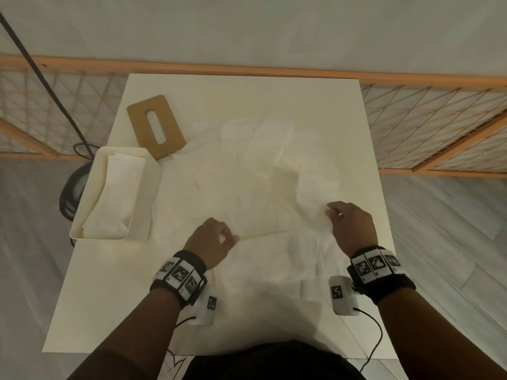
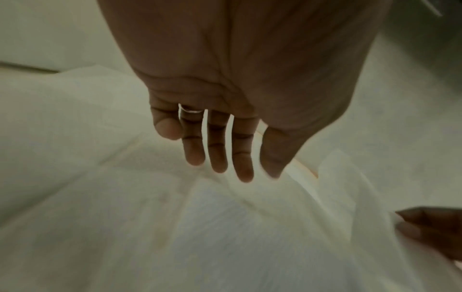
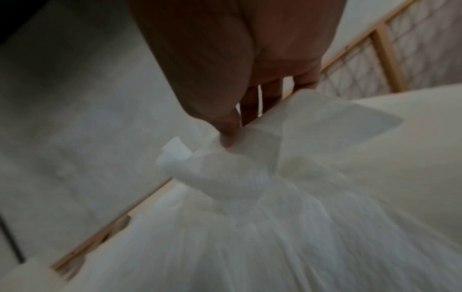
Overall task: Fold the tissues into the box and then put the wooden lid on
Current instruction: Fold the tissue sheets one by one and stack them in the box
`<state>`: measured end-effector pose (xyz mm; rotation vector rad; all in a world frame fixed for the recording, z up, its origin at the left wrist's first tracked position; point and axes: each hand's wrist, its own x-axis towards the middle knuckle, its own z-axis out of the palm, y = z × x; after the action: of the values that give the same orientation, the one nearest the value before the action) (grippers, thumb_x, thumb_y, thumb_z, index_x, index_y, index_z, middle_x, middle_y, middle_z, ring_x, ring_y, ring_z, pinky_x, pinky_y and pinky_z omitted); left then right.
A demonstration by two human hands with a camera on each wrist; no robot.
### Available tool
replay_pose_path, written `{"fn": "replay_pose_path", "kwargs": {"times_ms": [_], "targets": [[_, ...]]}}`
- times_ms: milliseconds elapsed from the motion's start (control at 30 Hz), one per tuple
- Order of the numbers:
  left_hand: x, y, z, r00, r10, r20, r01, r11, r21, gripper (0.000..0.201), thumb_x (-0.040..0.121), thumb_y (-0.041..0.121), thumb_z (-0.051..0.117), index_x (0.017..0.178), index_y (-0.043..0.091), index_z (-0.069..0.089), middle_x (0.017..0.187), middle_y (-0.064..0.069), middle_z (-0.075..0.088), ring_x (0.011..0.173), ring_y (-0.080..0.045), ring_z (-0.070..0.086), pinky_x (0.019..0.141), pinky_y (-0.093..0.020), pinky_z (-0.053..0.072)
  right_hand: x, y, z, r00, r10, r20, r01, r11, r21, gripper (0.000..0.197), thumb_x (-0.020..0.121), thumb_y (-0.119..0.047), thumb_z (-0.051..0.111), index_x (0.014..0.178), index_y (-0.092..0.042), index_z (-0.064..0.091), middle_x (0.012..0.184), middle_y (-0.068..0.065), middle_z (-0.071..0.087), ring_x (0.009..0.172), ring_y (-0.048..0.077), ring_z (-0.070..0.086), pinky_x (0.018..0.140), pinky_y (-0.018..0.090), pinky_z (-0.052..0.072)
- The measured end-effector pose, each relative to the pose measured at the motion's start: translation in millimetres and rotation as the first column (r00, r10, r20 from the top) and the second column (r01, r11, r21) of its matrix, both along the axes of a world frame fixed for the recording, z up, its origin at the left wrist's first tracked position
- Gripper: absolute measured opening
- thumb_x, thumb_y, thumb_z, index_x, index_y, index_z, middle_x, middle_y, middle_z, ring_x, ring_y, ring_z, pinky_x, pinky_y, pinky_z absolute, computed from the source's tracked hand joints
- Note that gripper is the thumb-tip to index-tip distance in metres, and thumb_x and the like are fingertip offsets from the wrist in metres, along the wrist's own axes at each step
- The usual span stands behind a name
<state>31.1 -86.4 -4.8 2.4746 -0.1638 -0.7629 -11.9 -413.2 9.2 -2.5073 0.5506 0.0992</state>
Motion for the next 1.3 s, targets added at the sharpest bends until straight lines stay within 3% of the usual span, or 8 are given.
{"fn": "replay_pose_path", "kwargs": {"times_ms": [133,267,367,467,567,667,1000,1300], "targets": [[24.4,-22.3,30.1,0.820,0.326,-0.470,-0.533,0.734,-0.422,0.066,0.093,0.075,0.041,0.096,0.016,0.072,0.103,-0.004,0.075,0.096,-0.025,0.068,0.088,-0.038,0.048,3.1,7.1,32.3,0.876,0.397,0.274,-0.425,0.904,0.050,0.019,0.097,-0.008,0.066,0.109,-0.017,0.078,0.106,-0.001,0.073,0.097,0.013,0.065,0.088,0.018,0.047],[35.5,-36.4,53.1,0.450,0.014,-0.893,-0.821,0.398,-0.408,0.099,0.078,0.088,0.044,0.131,0.008,0.067,0.131,-0.016,0.067,0.123,-0.038,0.062,0.114,-0.052,0.038,10.1,14.8,52.4,0.688,0.620,0.377,-0.660,0.751,-0.031,0.024,0.100,-0.028,0.056,0.104,-0.024,0.080,0.101,-0.007,0.072,0.100,0.007,0.060,0.088,0.011,0.042],[31.7,-44.1,62.0,0.613,-0.016,-0.790,-0.676,0.508,-0.535,0.074,0.091,0.064,0.058,0.139,0.007,0.059,0.137,-0.017,0.063,0.129,-0.037,0.058,0.110,-0.050,0.043,10.8,22.6,58.5,0.674,0.615,0.409,-0.659,0.751,-0.042,0.022,0.099,-0.030,0.058,0.109,-0.031,0.078,0.112,-0.010,0.067,0.113,0.008,0.055,0.098,0.018,0.040],[25.1,-44.0,58.0,0.775,0.114,-0.622,-0.573,0.542,-0.614,0.033,0.095,0.015,0.067,0.125,0.002,0.067,0.122,-0.017,0.071,0.117,-0.041,0.064,0.097,-0.046,0.054,6.1,31.2,50.8,0.931,0.249,0.268,-0.329,0.889,0.319,0.049,0.093,-0.046,0.068,0.140,-0.037,0.055,0.145,-0.010,0.045,0.137,0.010,0.040,0.110,0.036,0.039],[17.9,-36.9,62.2,0.814,0.161,-0.558,-0.552,0.514,-0.657,0.027,0.095,0.006,0.063,0.122,0.005,0.068,0.118,-0.014,0.074,0.108,-0.032,0.071,0.090,-0.039,0.058,6.6,38.1,45.7,0.956,-0.101,-0.276,0.292,0.435,0.852,0.097,0.073,-0.070,0.078,0.153,-0.031,0.039,0.151,0.001,0.048,0.132,0.021,0.054,0.110,0.046,0.044],[16.8,-25.1,65.7,0.865,0.198,-0.461,-0.479,0.597,-0.644,0.025,0.095,0.011,0.065,0.119,0.009,0.070,0.114,-0.012,0.075,0.106,-0.032,0.071,0.091,-0.042,0.058,10.2,39.4,47.5,0.881,0.164,-0.443,0.419,0.160,0.894,0.060,0.088,-0.040,0.074,0.137,-0.008,0.062,0.131,0.018,0.067,0.118,0.037,0.066,0.099,0.049,0.054],[25.3,18.6,54.2,0.957,0.067,-0.281,-0.202,0.850,-0.487,0.050,0.091,-0.014,0.048,0.097,0.022,0.083,0.116,0.007,0.075,0.113,-0.014,0.067,0.103,-0.039,0.053,25.0,33.7,51.7,0.962,0.181,-0.204,0.051,0.615,0.787,0.029,0.090,0.016,0.052,0.092,-0.001,0.076,0.103,0.021,0.075,0.095,0.040,0.073,0.077,0.038,0.063],[4.2,17.9,30.4,0.747,0.185,-0.638,-0.592,0.622,-0.513,0.043,0.077,-0.011,0.042,0.093,0.004,0.078,0.118,-0.017,0.071,0.111,-0.037,0.063,0.078,-0.035,0.057,14.2,29.3,24.6,0.931,0.179,-0.318,0.200,0.477,0.856,0.039,0.093,0.020,0.039,0.099,0.005,0.074,0.116,0.013,0.075,0.111,0.026,0.070,0.086,0.027,0.058]]}}
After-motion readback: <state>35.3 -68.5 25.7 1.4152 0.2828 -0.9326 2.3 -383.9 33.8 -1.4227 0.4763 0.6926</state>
